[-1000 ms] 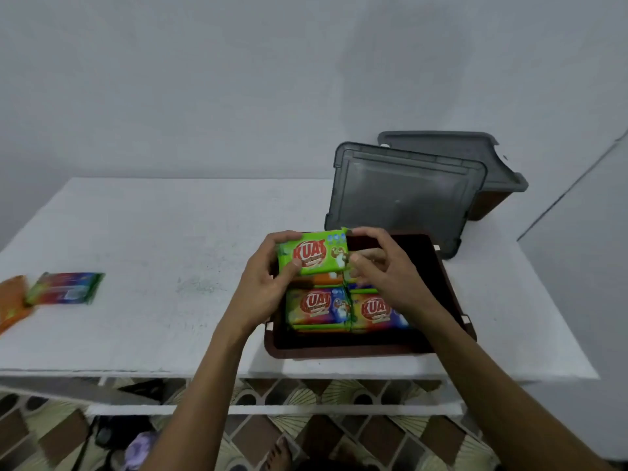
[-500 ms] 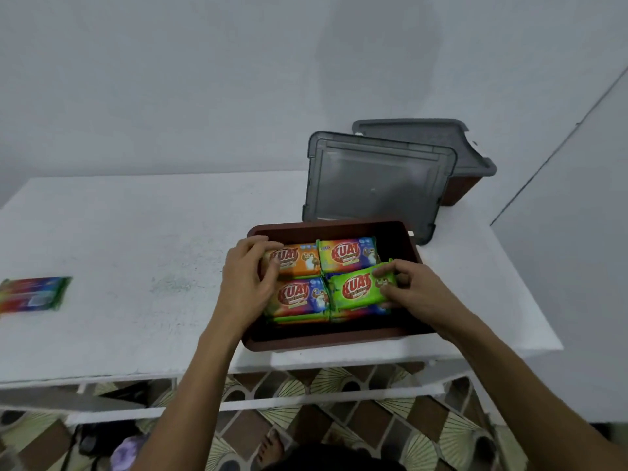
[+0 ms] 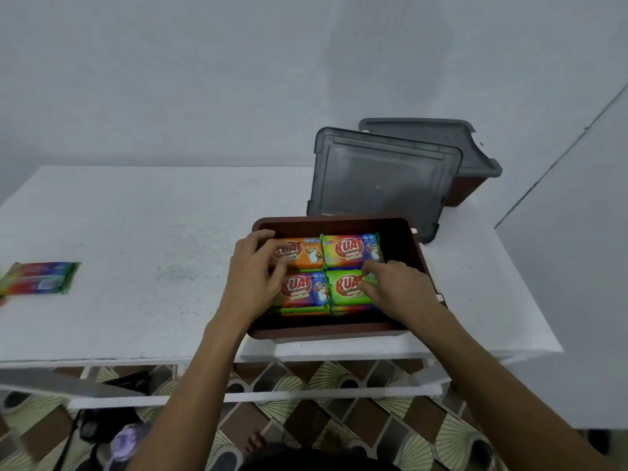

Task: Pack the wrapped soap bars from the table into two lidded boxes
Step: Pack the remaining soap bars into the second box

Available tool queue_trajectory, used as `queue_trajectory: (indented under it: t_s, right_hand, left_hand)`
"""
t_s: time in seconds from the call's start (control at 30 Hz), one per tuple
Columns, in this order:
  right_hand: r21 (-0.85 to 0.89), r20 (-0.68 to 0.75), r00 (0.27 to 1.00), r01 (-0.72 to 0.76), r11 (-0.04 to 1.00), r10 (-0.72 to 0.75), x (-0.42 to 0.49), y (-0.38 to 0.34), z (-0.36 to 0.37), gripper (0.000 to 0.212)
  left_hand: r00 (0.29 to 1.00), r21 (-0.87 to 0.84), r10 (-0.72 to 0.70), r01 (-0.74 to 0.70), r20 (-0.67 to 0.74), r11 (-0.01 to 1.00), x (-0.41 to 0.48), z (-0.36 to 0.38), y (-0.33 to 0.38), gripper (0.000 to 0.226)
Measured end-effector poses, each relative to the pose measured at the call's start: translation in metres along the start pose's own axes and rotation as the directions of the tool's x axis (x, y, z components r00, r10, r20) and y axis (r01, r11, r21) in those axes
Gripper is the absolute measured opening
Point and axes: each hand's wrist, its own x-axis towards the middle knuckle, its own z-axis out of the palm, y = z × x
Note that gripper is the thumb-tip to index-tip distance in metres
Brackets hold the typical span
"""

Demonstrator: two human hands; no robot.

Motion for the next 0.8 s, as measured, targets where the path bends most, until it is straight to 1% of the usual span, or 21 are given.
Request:
queue_trajectory:
  t_s: [0.07, 0.13, 0.2, 0.27, 0.37, 0.47, 0.57, 0.67, 0.73, 0.8]
  right_hand:
    - [-0.023, -0.118, 0.992, -0.037, 0.999, 0.034, 0.0, -0.014, -0.001, 0.04]
    - [0.032, -0.228, 0.973, -0.019, 0.999, 0.026, 0.005, -0.036, -0.004, 0.037]
    - [0.149, -0.276, 0.96, 0.089, 0.985, -0.045, 0.016, -0.066, -0.007, 0.035]
    - [0.228, -0.313, 0.934, 0.25, 0.941, -0.172, 0.033, -0.102, -0.01, 0.035]
    - [0.253, -0.349, 0.862, 0.465, 0.848, -0.368, 0.063, -0.166, -0.004, 0.036]
    - [0.281, -0.304, 0.833, 0.542, 0.792, -0.462, 0.085, -0.243, 0.011, 0.04]
    - [0.286, -0.252, 0.796, 0.604, 0.744, -0.55, 0.102, -0.32, 0.035, 0.041]
    - [0.295, -0.186, 0.748, 0.661, 0.69, -0.637, 0.118, -0.385, 0.064, 0.044]
    - [0.283, -0.131, 0.733, 0.673, 0.684, -0.667, 0.13, -0.424, 0.083, 0.048]
    - [0.282, -0.077, 0.722, 0.677, 0.68, -0.687, 0.14, -0.456, 0.097, 0.052]
  left_hand:
    - [1.0, -0.04, 0.018, -0.018, 0.002, 0.999, -0.004, -0.003, -0.004, 0.028]
    - [0.999, -0.082, 0.035, -0.035, 0.004, 0.996, -0.012, -0.01, -0.01, 0.027]
    - [0.999, -0.086, 0.042, -0.043, -0.013, 0.995, -0.021, -0.019, -0.025, 0.028]
    - [0.999, -0.056, 0.023, -0.025, -0.038, 0.998, -0.031, -0.035, -0.051, 0.031]
    - [0.993, 0.007, -0.095, 0.096, -0.066, 0.995, -0.048, -0.07, -0.11, 0.037]
    - [0.967, 0.131, -0.23, 0.243, -0.109, 0.961, -0.068, -0.112, -0.178, 0.038]
    - [0.918, 0.211, -0.335, 0.377, -0.21, 0.902, -0.081, -0.158, -0.239, 0.037]
    - [0.85, 0.245, -0.41, 0.497, -0.329, 0.833, -0.086, -0.2, -0.288, 0.036]
    - [0.766, 0.235, -0.517, 0.622, -0.381, 0.747, -0.085, -0.223, -0.318, 0.04]
    - [0.668, 0.215, -0.652, 0.739, -0.36, 0.638, -0.082, -0.238, -0.342, 0.057]
